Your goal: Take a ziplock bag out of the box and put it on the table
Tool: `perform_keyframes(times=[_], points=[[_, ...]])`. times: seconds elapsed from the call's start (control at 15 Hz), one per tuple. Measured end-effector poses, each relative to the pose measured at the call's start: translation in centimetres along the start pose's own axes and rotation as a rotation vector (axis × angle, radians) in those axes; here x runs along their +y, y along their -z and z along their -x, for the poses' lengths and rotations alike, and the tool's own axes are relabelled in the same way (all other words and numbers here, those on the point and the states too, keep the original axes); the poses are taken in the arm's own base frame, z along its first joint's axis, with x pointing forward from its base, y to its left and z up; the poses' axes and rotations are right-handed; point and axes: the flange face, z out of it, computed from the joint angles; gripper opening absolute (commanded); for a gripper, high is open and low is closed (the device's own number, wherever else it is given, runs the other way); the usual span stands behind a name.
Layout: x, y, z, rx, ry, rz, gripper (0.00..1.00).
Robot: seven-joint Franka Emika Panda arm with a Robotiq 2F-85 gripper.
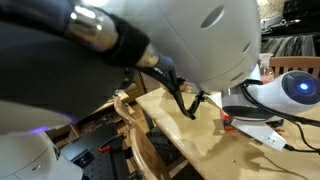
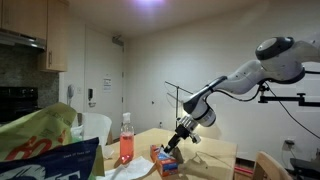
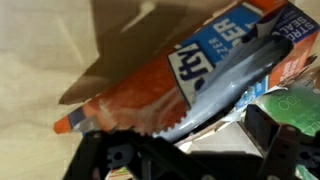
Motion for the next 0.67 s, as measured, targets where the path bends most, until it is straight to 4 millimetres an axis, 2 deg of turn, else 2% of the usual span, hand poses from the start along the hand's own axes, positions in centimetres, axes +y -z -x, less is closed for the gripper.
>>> perform_keyframes(times=[0.07, 0.13, 0.67], points=[[0.14, 0.06, 0.00, 0.000, -0.001, 0.001, 0.72], [0.26, 0.12, 0.02, -0.001, -0.001, 0.002, 0.66], [0.78, 0.17, 0.14, -0.003, -0.007, -0.001, 0.04]])
